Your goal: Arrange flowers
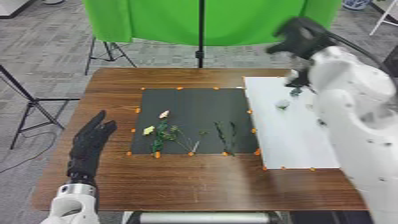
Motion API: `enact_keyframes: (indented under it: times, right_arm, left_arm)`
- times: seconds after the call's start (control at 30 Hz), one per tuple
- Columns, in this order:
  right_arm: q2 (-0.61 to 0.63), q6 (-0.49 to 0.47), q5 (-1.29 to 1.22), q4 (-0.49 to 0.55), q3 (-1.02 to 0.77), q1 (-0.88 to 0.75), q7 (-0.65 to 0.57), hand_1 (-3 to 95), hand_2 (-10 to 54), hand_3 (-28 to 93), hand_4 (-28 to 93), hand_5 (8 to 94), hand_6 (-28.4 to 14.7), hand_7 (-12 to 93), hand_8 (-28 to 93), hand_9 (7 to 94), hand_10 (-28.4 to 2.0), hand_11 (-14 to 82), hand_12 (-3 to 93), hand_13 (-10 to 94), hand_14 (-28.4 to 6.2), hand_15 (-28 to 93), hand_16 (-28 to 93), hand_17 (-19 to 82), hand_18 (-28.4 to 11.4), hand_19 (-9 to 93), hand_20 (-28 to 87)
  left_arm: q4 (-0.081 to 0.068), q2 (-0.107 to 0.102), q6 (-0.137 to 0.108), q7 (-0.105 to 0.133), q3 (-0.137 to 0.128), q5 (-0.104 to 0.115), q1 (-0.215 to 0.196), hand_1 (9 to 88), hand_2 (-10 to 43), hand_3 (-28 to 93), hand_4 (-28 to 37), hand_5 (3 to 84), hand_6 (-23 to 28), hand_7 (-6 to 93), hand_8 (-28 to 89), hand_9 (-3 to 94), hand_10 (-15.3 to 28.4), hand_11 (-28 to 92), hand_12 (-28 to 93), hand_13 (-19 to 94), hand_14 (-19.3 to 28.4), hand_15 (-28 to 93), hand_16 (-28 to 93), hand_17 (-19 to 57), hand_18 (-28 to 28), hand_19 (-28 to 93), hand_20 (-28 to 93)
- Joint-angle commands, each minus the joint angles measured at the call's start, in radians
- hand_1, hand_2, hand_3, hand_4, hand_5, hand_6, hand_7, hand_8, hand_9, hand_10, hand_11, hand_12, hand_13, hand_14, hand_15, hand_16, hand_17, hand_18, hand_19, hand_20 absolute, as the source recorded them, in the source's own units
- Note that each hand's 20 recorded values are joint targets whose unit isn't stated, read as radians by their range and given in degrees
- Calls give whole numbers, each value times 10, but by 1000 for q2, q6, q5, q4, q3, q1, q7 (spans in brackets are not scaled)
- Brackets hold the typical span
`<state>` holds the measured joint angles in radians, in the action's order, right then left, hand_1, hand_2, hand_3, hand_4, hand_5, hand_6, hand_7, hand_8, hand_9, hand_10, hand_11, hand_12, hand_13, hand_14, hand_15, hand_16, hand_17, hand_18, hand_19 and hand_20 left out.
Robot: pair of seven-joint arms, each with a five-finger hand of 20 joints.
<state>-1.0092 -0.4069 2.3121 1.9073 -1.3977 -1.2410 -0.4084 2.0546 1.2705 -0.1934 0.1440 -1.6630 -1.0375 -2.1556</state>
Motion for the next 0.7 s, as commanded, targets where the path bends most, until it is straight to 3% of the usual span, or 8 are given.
enact_keyframes:
  times: [0.03,0.3,0.63,0.7]
  right_arm:
    - [62,-7,109,-128,-195,-292,-72,360,-95,626,-133,536,-39,118,-60,563,-197,138,240,645,-149,599,307,418,-210,877,512]
    - [26,19,112,-201,-230,-352,-78,359,-95,611,-132,577,-30,129,-63,650,-186,179,240,720,-119,626,306,489,-183,913,498]
    - [1,98,174,-241,-208,-416,-18,357,-95,619,-136,591,-22,141,-68,679,-176,187,229,751,-100,627,308,515,-168,930,481]
    - [1,158,208,-262,-193,-432,-5,389,-95,627,-145,607,-15,153,-72,695,-168,192,225,767,-88,624,308,523,-161,931,478]
  left_arm:
    - [2,9,0,-15,1,3,-12,335,-95,612,-137,359,37,67,-54,433,109,162,154,334,141,96,55,20,131,54,188]
    - [0,11,4,-23,4,3,-6,324,-92,618,-143,365,37,69,-55,433,109,162,154,334,141,96,55,20,131,54,189]
    - [-1,13,7,-32,7,3,-8,318,-89,622,-147,368,37,69,-55,433,110,161,154,334,142,96,56,19,130,55,189]
    - [0,14,6,-34,6,5,-9,319,-88,622,-147,369,37,68,-55,433,110,161,154,334,142,96,56,19,131,55,189]
